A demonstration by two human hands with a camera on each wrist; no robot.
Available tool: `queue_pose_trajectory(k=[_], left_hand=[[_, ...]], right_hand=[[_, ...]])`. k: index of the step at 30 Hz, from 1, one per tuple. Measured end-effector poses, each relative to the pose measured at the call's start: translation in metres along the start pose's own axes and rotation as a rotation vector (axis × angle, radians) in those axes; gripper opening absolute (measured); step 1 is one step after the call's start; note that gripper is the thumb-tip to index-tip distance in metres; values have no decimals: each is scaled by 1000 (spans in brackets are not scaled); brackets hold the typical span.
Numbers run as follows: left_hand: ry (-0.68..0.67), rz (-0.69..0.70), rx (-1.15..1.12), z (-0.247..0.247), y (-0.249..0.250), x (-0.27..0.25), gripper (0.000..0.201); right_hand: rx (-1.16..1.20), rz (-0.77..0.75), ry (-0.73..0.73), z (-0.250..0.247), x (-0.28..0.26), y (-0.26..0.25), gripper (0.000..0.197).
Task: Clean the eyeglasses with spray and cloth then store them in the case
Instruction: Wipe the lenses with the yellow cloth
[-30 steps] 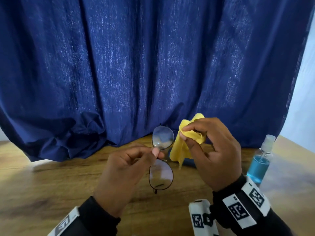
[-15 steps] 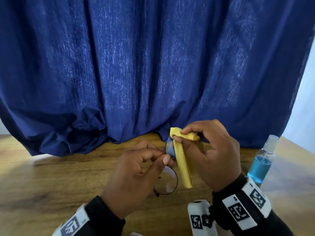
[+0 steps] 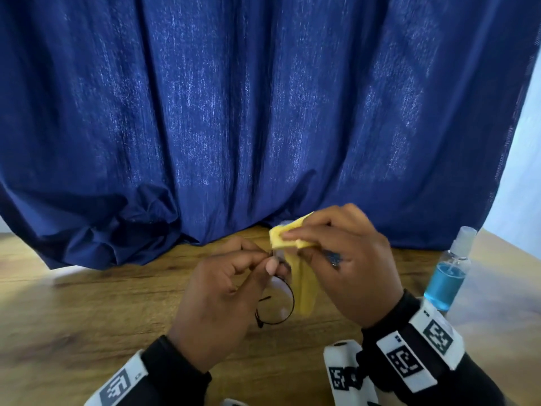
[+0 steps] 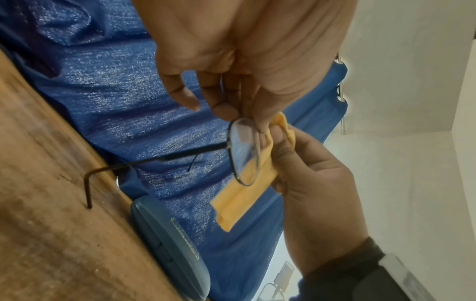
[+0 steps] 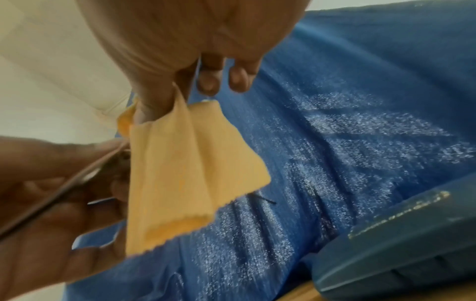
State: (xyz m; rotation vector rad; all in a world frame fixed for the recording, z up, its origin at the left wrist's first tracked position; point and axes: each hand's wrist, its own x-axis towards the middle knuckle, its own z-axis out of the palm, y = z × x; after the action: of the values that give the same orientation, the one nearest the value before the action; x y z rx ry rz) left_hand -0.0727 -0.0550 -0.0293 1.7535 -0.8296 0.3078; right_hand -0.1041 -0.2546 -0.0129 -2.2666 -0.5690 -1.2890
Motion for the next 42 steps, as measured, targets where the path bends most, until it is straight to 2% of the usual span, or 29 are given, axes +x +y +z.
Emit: queue_pose_trajectory(k=[2, 6, 10, 14, 17, 18, 21, 25, 29, 33, 36, 37, 40, 42], left_hand=[[5, -14, -12, 0, 0, 0, 21], [-13, 2, 9, 1, 0, 1, 24], [-29, 14, 48, 4, -2, 0, 21], [-2, 47, 83, 3, -2, -1, 19], [-29, 46, 98, 2, -2, 0, 20], [-32, 44, 104, 3, -2, 0, 20], [-18, 56, 121, 4, -4, -1, 18], [-19, 45, 86, 3, -4, -2, 19], [3, 31, 92, 1, -3, -1, 21], [24, 13, 103, -2, -3, 2, 23], [19, 7, 89, -1, -2, 1, 24], [21, 2, 82, -1, -1, 1, 24], [34, -19, 81, -1, -2, 2, 25], [39, -29, 72, -2, -1, 2, 26]], right_hand=[[-43, 80, 69, -2, 1, 3, 21], [-23, -75, -30, 3, -2, -3, 20], [-58, 86, 62, -2, 1, 1, 17], [-7, -58, -50, 3, -1, -1, 17], [-39, 84, 52, 0, 1, 2, 17], [-35, 83, 50, 0, 1, 2, 18], [22, -58, -81, 4, -1, -3, 18], [-9, 86, 43, -3, 1, 3, 17], [7, -29, -124, 1, -1, 1, 16], [-33, 113, 3, -3, 1, 5, 10], [6, 4, -119, 1, -1, 0, 11], [-8, 10, -131, 1, -1, 1, 10], [-60, 147, -26, -4, 1, 9, 10], [-15, 100, -91, -4, 1, 7, 7]])
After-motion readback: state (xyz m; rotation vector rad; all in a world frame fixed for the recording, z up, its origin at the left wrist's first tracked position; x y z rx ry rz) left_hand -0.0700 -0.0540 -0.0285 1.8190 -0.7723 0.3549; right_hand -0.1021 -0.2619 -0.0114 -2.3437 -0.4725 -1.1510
